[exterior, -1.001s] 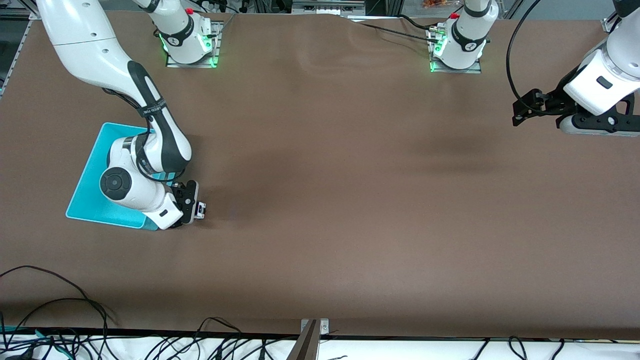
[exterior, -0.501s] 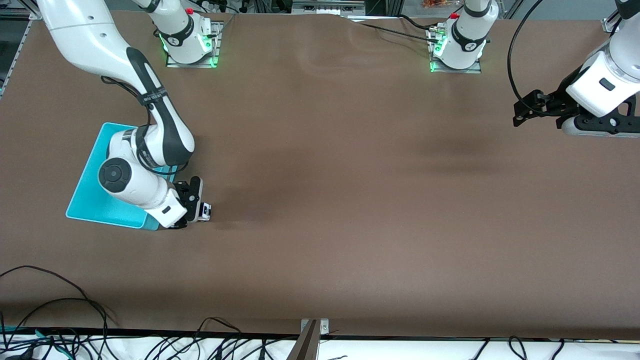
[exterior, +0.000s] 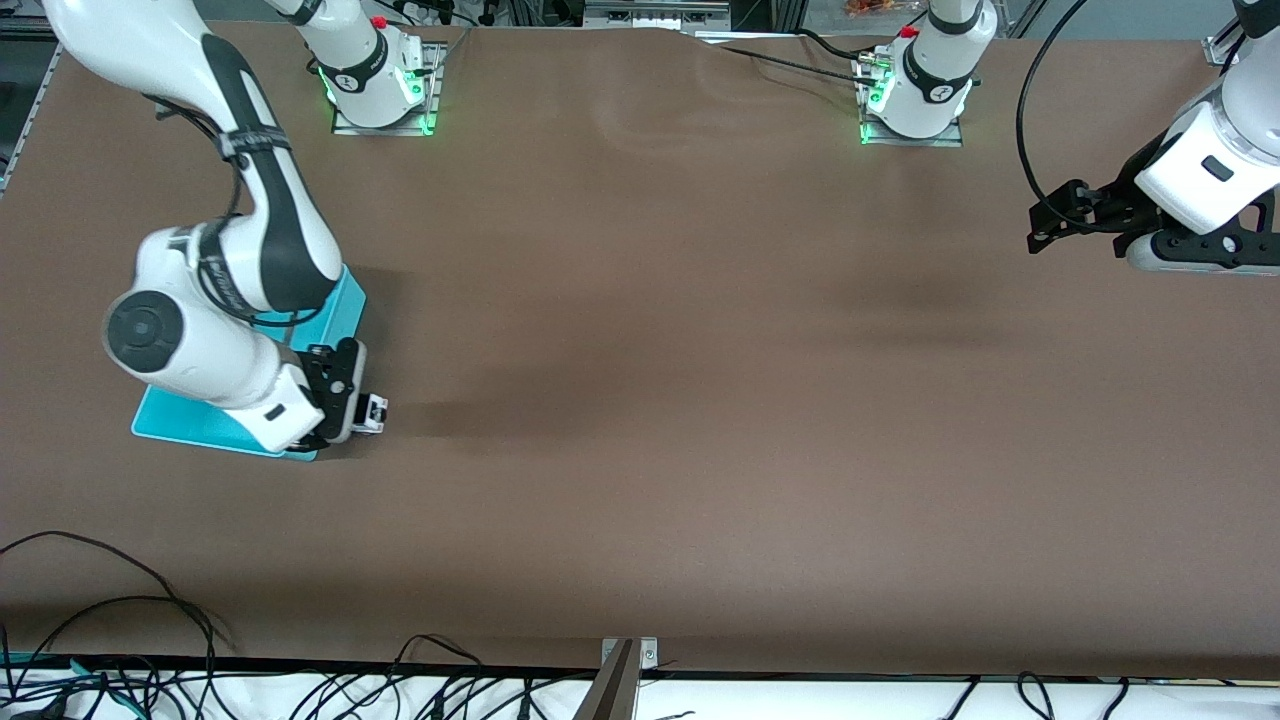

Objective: Wind and store white jeep toy

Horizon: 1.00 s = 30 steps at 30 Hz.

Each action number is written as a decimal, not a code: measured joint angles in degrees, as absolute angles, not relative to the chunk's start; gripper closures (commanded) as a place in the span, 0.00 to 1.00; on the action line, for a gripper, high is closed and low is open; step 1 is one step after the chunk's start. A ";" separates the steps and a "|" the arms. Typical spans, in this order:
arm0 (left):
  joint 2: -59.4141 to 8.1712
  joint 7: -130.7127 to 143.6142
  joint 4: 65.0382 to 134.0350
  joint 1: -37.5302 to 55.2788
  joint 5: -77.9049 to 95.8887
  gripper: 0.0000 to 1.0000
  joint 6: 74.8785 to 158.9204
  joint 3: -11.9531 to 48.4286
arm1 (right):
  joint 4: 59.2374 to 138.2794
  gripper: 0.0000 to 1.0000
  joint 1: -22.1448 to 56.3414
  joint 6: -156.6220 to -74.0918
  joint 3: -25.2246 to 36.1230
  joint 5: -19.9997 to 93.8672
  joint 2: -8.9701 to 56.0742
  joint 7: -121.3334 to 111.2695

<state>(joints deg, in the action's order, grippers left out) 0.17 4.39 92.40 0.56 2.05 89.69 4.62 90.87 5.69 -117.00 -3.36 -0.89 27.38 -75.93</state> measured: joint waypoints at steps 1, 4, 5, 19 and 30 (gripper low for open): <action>0.17 4.39 92.36 0.56 2.05 0.00 89.69 4.61 | 90.67 0.84 5.56 -116.26 -3.11 -0.89 27.01 -75.93; 0.17 4.39 92.27 0.53 2.05 0.00 89.69 4.61 | 90.51 0.84 5.24 -113.80 -1.99 -0.89 25.71 -75.95; 0.17 4.39 92.26 0.52 2.05 0.00 89.69 4.60 | 90.51 0.84 5.16 -112.78 -1.54 -0.89 25.32 -76.00; 0.17 4.39 92.22 0.43 2.06 0.00 89.69 4.57 | 98.55 0.84 4.70 -109.29 3.35 -0.89 18.52 -77.48; 0.17 4.39 92.22 0.39 2.06 0.00 89.69 4.57 | 116.55 0.84 4.59 -121.32 9.24 -0.82 13.07 -86.78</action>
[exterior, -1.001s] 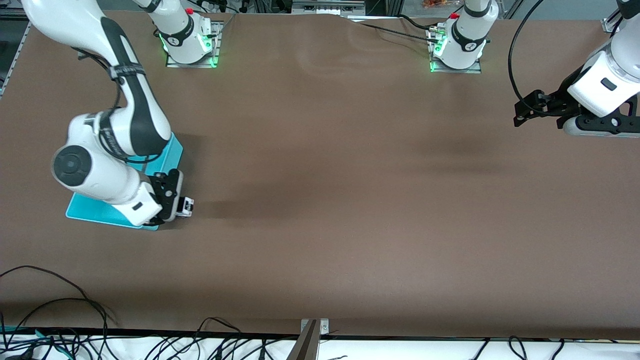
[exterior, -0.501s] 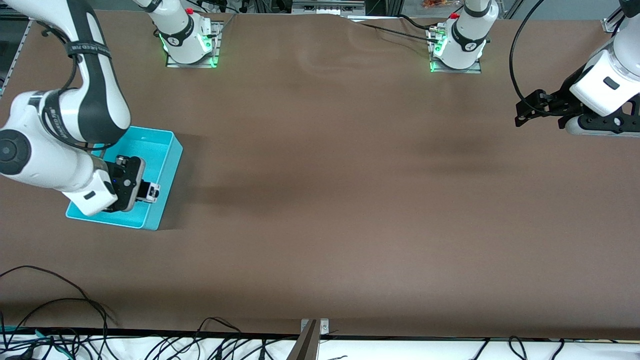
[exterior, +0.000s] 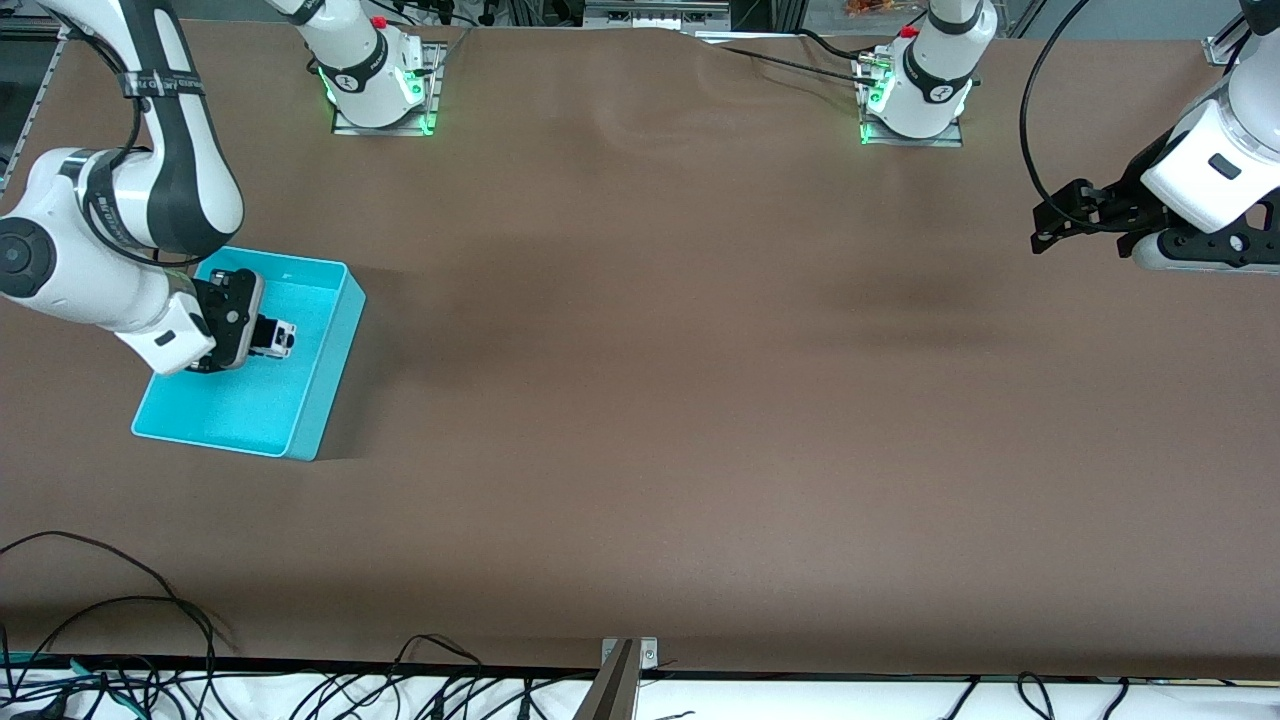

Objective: Wind and store white jeep toy

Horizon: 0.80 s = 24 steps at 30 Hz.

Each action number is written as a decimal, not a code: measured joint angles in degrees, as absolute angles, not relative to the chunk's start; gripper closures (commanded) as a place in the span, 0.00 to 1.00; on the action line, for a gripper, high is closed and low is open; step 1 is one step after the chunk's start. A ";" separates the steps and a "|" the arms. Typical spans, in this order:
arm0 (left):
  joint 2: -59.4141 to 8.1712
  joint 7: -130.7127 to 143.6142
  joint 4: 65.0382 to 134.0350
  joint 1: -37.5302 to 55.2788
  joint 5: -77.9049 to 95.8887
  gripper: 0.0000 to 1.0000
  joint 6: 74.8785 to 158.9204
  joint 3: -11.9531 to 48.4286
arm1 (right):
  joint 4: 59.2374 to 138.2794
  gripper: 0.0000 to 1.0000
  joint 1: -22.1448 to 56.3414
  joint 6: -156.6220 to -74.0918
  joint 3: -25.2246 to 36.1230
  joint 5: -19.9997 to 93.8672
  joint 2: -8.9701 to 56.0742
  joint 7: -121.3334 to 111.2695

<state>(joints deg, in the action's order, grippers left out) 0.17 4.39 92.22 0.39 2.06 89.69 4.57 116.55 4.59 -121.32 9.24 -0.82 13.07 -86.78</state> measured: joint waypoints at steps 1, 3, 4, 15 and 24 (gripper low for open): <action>0.17 4.39 92.22 0.39 2.06 0.00 89.69 4.57 | 117.77 0.84 4.57 -122.36 9.76 -0.71 12.99 -87.64; 0.16 4.39 92.22 0.39 2.06 0.00 89.69 4.56 | 119.75 0.84 4.56 -124.25 10.58 -0.34 12.94 -89.08; 0.17 4.39 92.22 0.38 2.06 0.00 89.69 4.56 | 120.62 0.84 4.55 -125.20 10.90 -0.14 12.94 -89.69; 0.17 4.40 92.21 0.26 2.06 0.00 89.69 4.56 | 127.83 0.84 3.82 -132.51 12.56 1.36 13.77 -93.72; 0.17 4.40 91.80 -0.09 2.06 0.00 89.68 4.47 | 130.14 0.82 2.28 -135.35 12.59 1.98 15.38 -94.38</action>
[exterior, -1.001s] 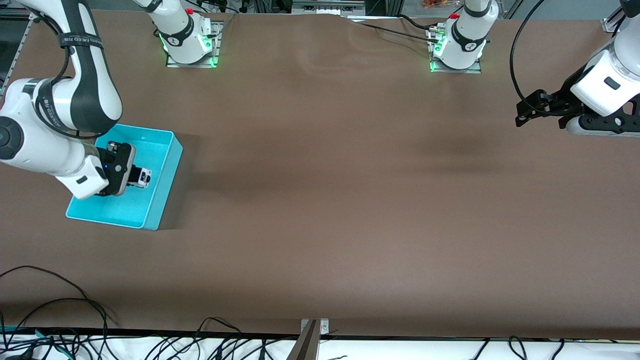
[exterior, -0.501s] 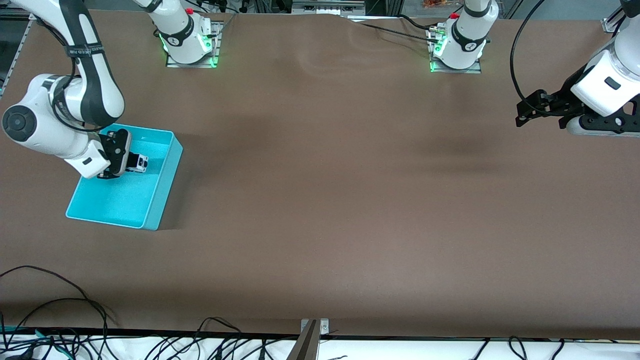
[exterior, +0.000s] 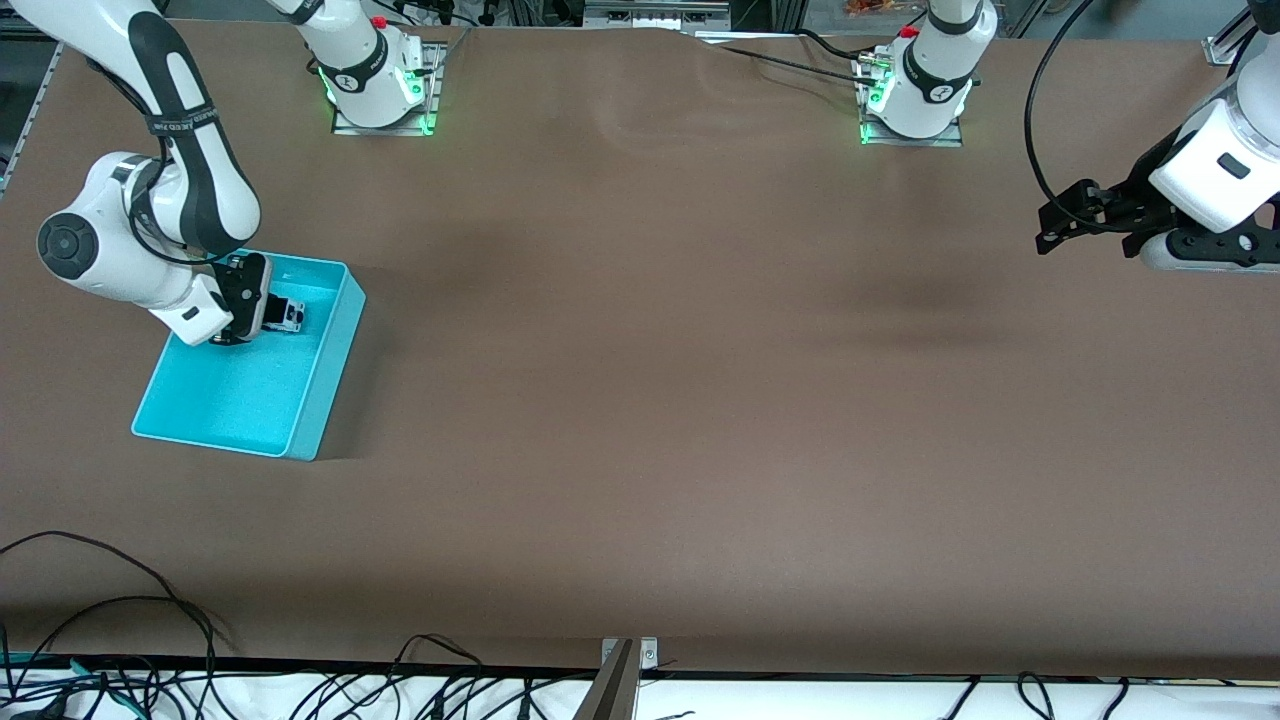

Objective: Wind and store white jeep toy

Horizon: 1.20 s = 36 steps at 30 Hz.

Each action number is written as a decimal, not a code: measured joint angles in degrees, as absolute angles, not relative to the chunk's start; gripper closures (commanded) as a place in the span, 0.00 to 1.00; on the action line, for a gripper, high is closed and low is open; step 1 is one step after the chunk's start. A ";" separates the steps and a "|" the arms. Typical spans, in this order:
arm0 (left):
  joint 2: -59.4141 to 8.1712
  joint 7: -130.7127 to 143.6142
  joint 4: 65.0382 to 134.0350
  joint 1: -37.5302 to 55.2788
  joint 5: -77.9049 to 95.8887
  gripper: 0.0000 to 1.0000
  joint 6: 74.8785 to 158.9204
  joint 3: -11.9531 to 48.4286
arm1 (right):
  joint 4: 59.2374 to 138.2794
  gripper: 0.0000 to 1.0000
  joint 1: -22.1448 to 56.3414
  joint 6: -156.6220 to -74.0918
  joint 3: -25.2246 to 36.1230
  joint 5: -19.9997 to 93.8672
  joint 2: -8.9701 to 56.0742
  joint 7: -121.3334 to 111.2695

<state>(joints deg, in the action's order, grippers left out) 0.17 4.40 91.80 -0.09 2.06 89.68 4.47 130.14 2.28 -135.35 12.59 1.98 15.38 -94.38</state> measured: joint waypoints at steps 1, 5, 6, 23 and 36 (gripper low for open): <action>0.17 4.40 91.72 -0.12 2.06 0.00 89.68 4.45 | 130.31 0.79 2.19 -135.66 12.59 1.98 15.55 -94.39; 0.17 4.40 91.45 -0.16 2.06 0.00 89.66 4.43 | 130.66 0.69 1.82 -136.57 12.59 1.99 16.45 -94.46; 0.17 4.40 91.40 -0.17 2.06 0.00 89.66 4.44 | 130.66 0.65 1.74 -136.78 12.59 1.99 16.67 -94.53; 0.17 4.40 90.13 -1.00 2.10 0.00 89.64 4.43 | 130.43 0.00 1.60 -137.40 12.49 4.42 17.36 -95.76; 0.07 4.40 89.95 -1.20 2.18 0.00 89.60 4.46 | 119.97 0.00 1.87 -124.56 10.81 4.82 14.71 -93.43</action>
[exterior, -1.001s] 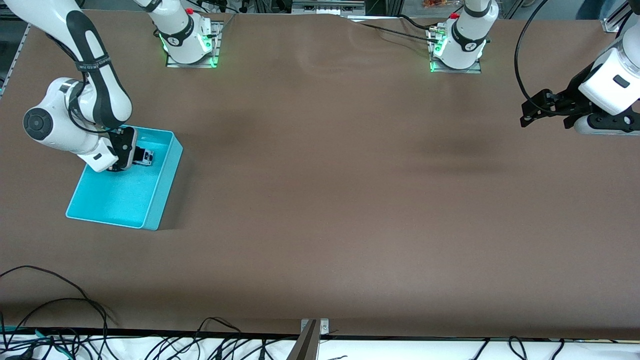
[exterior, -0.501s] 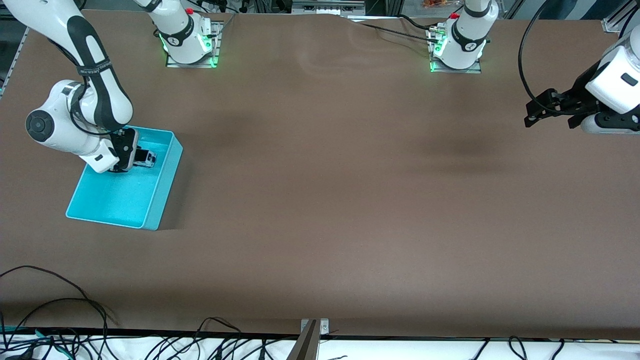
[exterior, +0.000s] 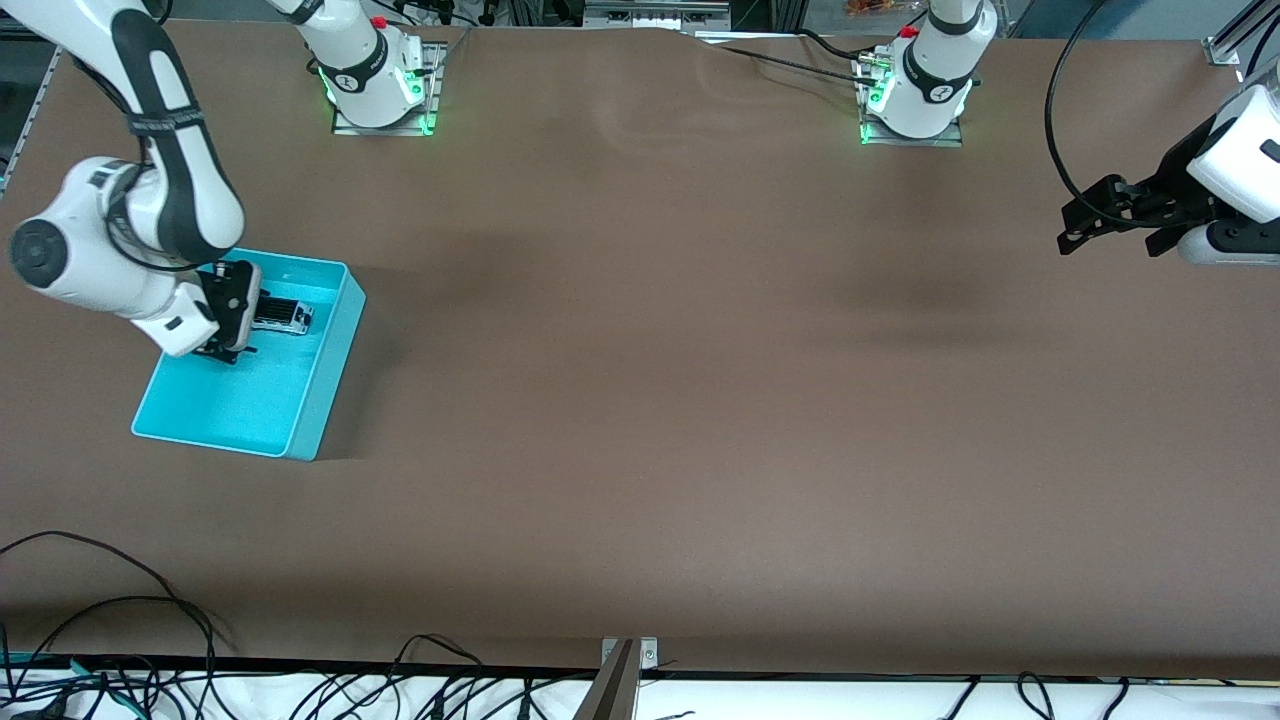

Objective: Wind and store white jeep toy

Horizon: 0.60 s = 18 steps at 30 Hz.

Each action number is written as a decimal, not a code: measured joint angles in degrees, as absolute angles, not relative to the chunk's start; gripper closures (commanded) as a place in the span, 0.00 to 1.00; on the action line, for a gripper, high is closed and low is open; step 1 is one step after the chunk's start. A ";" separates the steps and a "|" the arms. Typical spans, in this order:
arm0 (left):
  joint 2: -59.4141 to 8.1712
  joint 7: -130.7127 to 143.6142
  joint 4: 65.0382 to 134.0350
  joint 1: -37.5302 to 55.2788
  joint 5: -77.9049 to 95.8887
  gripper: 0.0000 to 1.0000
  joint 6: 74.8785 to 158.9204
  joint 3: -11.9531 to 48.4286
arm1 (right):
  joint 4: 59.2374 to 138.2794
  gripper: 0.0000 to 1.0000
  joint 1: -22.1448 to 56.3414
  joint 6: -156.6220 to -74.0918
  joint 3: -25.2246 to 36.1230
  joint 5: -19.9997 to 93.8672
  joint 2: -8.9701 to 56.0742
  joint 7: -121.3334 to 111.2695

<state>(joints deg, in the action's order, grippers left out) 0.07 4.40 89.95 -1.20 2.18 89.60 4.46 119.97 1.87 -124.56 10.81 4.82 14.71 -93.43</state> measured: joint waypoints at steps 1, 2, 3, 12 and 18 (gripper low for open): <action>0.06 4.40 89.95 -1.20 2.20 0.00 89.60 4.49 | 117.96 0.00 1.96 -122.16 10.63 4.87 14.47 -91.85; 0.06 4.40 89.94 -1.20 2.21 0.00 89.60 4.50 | 116.39 0.00 2.05 -120.33 10.49 4.89 14.28 -90.50; 0.05 4.40 89.94 -1.20 2.22 0.00 89.60 4.50 | 114.55 0.00 2.19 -118.18 10.33 4.91 14.06 -88.66; 0.03 4.40 89.94 -1.23 2.25 0.00 89.60 4.50 | 102.72 0.00 2.86 -106.38 8.19 4.95 13.53 -70.80; 0.02 4.40 89.94 -1.24 2.25 0.00 89.60 4.50 | 95.49 0.00 3.34 -99.96 6.12 4.95 13.42 -56.70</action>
